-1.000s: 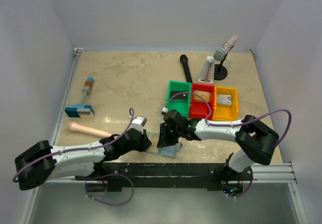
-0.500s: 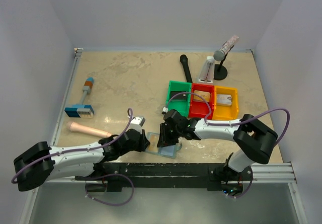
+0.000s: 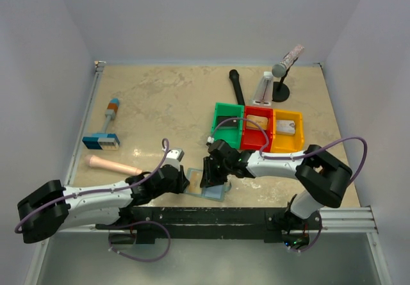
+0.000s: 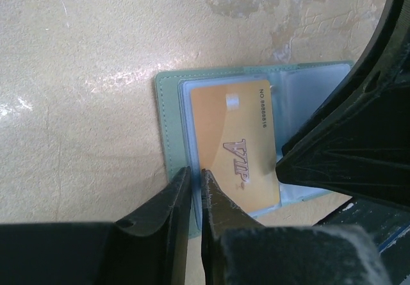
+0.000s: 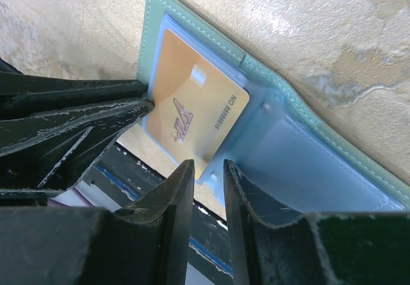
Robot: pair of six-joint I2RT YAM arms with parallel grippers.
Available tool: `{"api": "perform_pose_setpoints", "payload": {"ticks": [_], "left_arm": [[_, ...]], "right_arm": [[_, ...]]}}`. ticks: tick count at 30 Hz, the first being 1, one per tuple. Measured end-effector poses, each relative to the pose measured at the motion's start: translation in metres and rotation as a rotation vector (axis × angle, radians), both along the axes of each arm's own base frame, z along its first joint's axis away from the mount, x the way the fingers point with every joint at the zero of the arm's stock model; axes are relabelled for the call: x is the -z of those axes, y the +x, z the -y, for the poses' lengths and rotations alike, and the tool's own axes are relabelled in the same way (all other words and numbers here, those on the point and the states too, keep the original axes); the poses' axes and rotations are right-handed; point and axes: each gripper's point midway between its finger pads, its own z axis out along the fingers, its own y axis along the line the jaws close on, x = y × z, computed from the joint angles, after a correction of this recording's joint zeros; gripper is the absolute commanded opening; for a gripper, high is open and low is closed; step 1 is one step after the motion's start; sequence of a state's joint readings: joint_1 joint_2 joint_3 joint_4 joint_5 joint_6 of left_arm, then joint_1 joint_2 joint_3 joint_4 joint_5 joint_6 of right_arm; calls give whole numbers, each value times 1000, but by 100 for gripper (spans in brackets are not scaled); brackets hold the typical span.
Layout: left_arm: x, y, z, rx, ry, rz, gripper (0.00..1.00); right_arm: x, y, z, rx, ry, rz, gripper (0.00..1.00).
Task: Take the credit cards out of the card holder
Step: Remove the credit card from the card holder.
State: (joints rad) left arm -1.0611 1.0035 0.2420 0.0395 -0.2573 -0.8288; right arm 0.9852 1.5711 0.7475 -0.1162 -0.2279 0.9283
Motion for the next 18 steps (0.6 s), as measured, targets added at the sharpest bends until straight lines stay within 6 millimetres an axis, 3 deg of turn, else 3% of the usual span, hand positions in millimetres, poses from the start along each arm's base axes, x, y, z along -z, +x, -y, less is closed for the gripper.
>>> {"api": "perform_pose_setpoints", "payload": {"ticks": [18], "left_arm": [[1, 3, 6, -20, -25, -9, 1]], "right_arm": [[6, 5, 0, 41, 55, -22, 32]]}}
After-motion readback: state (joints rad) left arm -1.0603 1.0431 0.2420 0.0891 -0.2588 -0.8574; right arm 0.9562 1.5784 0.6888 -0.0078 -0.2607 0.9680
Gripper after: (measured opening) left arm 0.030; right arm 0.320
